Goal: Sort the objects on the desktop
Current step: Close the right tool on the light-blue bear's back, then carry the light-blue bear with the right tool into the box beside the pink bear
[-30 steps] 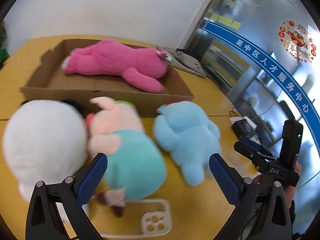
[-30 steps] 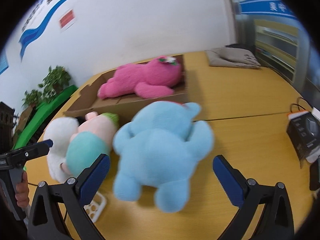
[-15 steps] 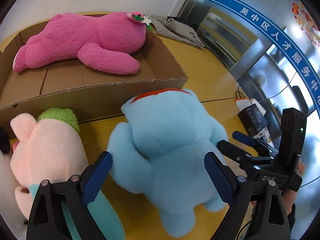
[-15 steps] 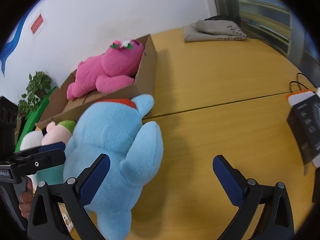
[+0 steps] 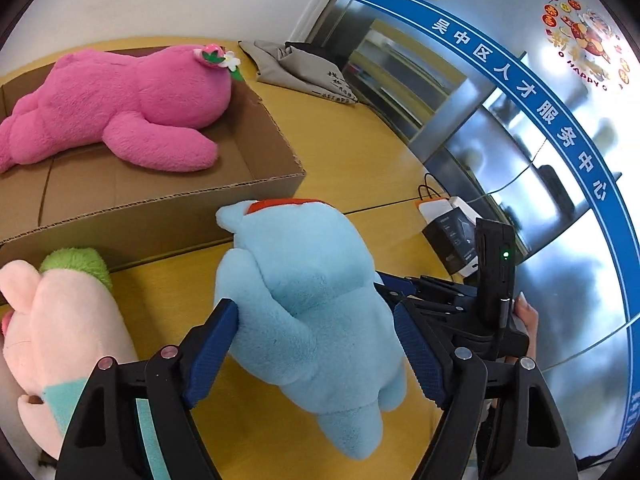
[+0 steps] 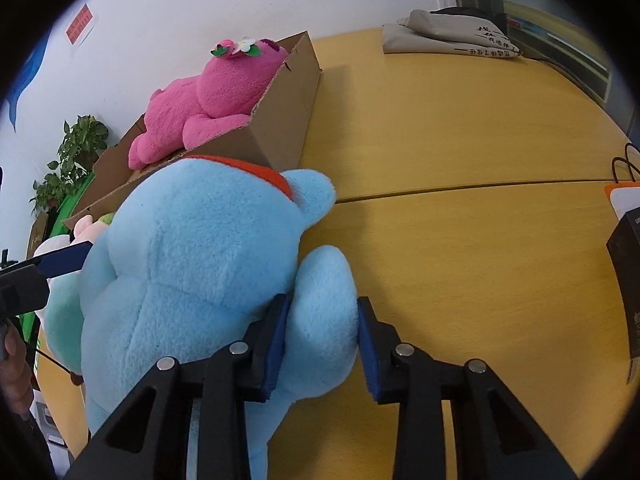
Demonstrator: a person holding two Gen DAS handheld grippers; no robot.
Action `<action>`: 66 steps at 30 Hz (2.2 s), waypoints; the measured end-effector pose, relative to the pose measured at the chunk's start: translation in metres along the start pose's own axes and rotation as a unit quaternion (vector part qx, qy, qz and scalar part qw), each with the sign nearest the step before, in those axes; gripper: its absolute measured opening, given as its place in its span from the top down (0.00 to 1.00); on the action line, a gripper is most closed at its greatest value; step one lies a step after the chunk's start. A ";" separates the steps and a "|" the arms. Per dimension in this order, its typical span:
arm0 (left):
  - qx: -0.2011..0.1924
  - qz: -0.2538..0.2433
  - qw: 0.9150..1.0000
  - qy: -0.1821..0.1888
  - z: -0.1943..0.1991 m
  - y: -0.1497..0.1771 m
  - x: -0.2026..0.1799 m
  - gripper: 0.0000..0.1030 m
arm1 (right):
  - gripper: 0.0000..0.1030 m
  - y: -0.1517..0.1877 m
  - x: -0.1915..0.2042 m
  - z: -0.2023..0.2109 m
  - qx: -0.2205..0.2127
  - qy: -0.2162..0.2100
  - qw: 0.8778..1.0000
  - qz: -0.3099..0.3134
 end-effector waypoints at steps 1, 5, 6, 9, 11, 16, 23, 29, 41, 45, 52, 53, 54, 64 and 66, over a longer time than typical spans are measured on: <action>0.000 -0.002 1.000 0.000 0.001 -0.001 0.000 0.19 | 0.69 0.001 -0.002 0.000 0.000 -0.002 1.000 -0.003; 0.008 0.017 0.999 -0.026 0.001 -0.001 0.016 0.20 | 0.70 0.006 -0.011 -0.003 0.008 -0.007 1.000 -0.013; 0.013 0.027 0.999 -0.032 -0.001 0.000 0.023 0.22 | 0.70 0.007 -0.013 -0.004 0.009 -0.009 1.000 -0.016; 0.028 0.037 0.999 -0.016 -0.009 0.001 0.032 0.40 | 0.71 0.007 -0.013 -0.004 0.010 -0.013 1.000 -0.017; 0.035 0.036 0.999 -0.001 -0.013 0.001 0.033 0.66 | 0.73 0.007 -0.008 -0.003 0.009 -0.012 1.000 -0.010; 0.038 -0.001 0.999 -0.028 -0.012 0.003 0.025 0.71 | 0.74 0.005 -0.002 0.006 -0.002 -0.013 1.000 -0.002; 0.011 -0.037 0.998 -0.040 0.022 0.006 0.014 0.73 | 0.80 0.000 0.015 0.029 -0.027 -0.044 0.999 -0.006; -0.049 -0.049 0.997 -0.041 0.082 -0.003 0.013 0.73 | 0.81 -0.026 0.056 0.061 -0.072 -0.063 0.995 0.016; -0.160 -0.041 0.983 -0.081 0.199 -0.047 0.080 0.76 | 0.98 -0.114 0.194 0.099 -0.147 -0.113 0.977 0.102; -0.163 -0.001 0.983 -0.087 0.215 -0.035 0.129 0.78 | 0.84 -0.111 0.204 0.051 -0.091 -0.138 0.983 0.081; -0.173 0.039 0.981 -0.077 0.233 -0.004 0.172 0.80 | 0.41 -0.066 0.197 0.000 -0.008 -0.198 0.980 0.005; -0.173 0.038 0.981 -0.076 0.233 -0.004 0.172 0.80 | 0.41 -0.066 0.198 0.001 -0.007 -0.212 0.977 -0.004; -0.172 0.037 0.982 -0.074 0.232 -0.003 0.171 0.80 | 0.41 -0.067 0.200 0.005 -0.009 -0.228 0.974 -0.007; -0.131 0.028 0.989 -0.057 0.215 -0.019 0.168 0.34 | 0.69 -0.062 0.227 -0.005 0.022 -0.249 0.968 0.013; -0.115 0.012 0.992 -0.054 0.206 -0.019 0.163 0.41 | 0.69 -0.062 0.232 -0.005 0.022 -0.257 0.966 0.019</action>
Point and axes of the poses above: each gripper's, at about its wrist camera, not at the fingertips, and z roughly against the way its jaws point, x to its left, y to its underside, the point moved 4 cm from there along -z, roughly the way its jaws point, and after that the axes turned 9 degrees about y, right-handed, at the moved point
